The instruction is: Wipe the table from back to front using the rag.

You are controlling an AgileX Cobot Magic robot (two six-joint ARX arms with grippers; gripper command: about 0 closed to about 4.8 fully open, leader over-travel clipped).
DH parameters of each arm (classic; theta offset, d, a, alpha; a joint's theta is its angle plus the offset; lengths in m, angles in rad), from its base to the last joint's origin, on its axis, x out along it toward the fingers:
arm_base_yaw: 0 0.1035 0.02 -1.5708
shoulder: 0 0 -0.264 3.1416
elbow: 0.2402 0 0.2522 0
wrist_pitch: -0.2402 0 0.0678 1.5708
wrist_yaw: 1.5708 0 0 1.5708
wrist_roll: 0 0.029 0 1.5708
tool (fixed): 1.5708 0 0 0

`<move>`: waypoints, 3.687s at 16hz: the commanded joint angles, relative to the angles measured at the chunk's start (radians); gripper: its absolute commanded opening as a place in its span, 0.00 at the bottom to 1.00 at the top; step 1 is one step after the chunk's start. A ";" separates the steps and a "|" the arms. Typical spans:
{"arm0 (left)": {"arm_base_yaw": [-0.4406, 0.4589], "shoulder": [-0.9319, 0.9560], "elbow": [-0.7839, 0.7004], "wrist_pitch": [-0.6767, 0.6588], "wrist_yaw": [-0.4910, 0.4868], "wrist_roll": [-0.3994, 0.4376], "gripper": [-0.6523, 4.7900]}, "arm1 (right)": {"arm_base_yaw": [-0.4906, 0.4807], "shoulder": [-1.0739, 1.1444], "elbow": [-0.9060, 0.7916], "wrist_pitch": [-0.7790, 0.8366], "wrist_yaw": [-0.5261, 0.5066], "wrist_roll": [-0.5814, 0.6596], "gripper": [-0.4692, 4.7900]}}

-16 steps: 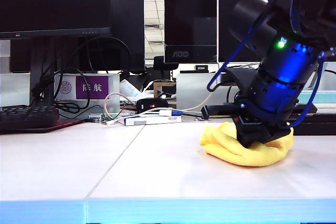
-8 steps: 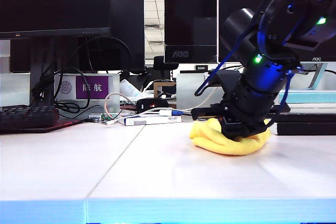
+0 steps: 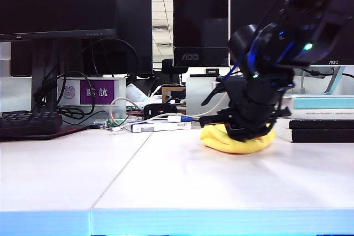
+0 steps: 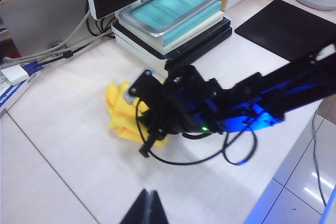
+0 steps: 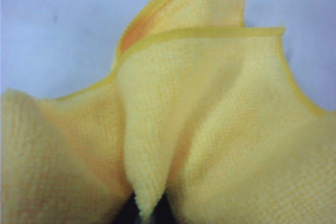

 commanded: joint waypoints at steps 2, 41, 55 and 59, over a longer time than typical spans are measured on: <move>-0.002 -0.002 0.007 -0.011 0.001 -0.023 0.11 | -0.026 0.058 0.101 -0.034 -0.010 -0.056 0.08; -0.001 0.017 0.007 -0.008 -0.003 -0.090 0.11 | -0.161 0.782 1.183 -0.159 -0.097 -0.246 0.08; -0.001 0.017 0.007 0.001 -0.003 -0.083 0.11 | -0.124 0.612 1.201 -0.591 -0.212 -0.343 0.40; -0.001 0.017 0.007 0.000 -0.003 -0.082 0.11 | -0.083 0.585 1.201 -0.710 -0.202 -0.342 0.09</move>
